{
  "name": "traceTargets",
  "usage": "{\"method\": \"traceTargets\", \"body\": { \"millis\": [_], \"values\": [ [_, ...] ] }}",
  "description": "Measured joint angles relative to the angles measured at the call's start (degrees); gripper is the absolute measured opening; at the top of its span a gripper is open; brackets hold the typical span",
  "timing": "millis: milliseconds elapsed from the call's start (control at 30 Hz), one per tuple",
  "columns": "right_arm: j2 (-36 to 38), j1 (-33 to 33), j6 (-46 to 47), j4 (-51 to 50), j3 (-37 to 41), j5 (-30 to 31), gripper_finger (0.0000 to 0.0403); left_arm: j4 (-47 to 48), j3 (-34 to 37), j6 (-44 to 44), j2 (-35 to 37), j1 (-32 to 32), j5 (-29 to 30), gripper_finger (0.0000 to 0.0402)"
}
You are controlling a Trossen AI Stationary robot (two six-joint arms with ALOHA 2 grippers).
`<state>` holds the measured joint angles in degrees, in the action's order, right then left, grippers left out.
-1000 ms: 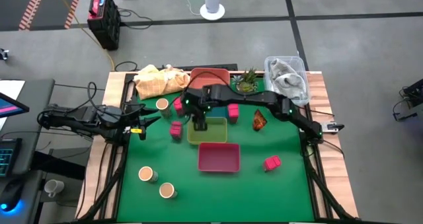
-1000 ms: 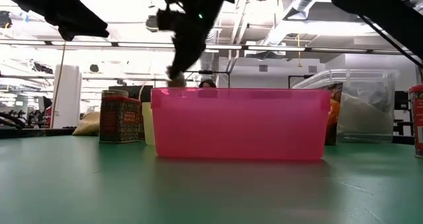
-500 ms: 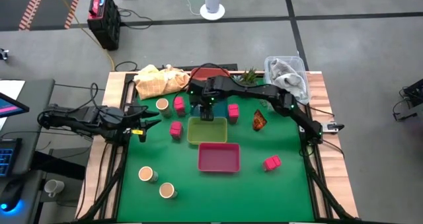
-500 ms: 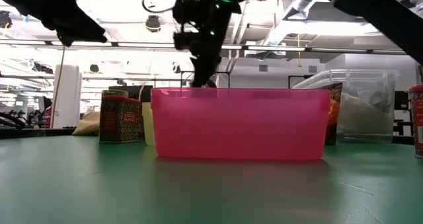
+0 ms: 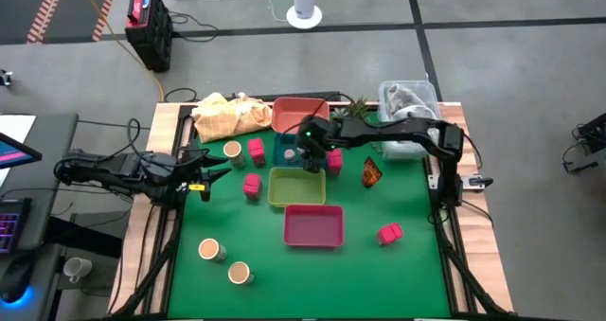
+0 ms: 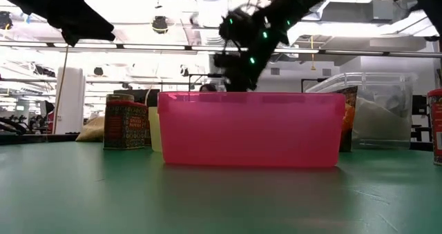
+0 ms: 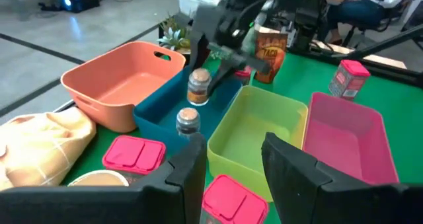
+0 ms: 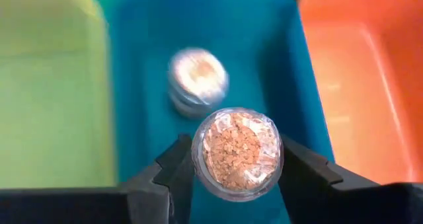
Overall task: Sort spices by type
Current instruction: Put the brown seasoning bottle into the blue bin
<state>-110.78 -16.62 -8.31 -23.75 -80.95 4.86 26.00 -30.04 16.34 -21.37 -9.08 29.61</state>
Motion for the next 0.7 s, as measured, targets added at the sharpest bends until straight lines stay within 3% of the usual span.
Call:
{"method": "traceTargets", "body": {
  "millis": [367,700],
  "values": [
    [-0.2,-1.1,1.2,4.4,3.4,-0.4,0.0213,0.2,0.0,-0.3,0.0,0.0,1.0,0.0137],
    [-0.2,-1.2,2.9,4.1,3.4,-0.5,0.026,0.7,0.0,-0.6,0.0,0.0,1.0,0.0137]
  ]
}}
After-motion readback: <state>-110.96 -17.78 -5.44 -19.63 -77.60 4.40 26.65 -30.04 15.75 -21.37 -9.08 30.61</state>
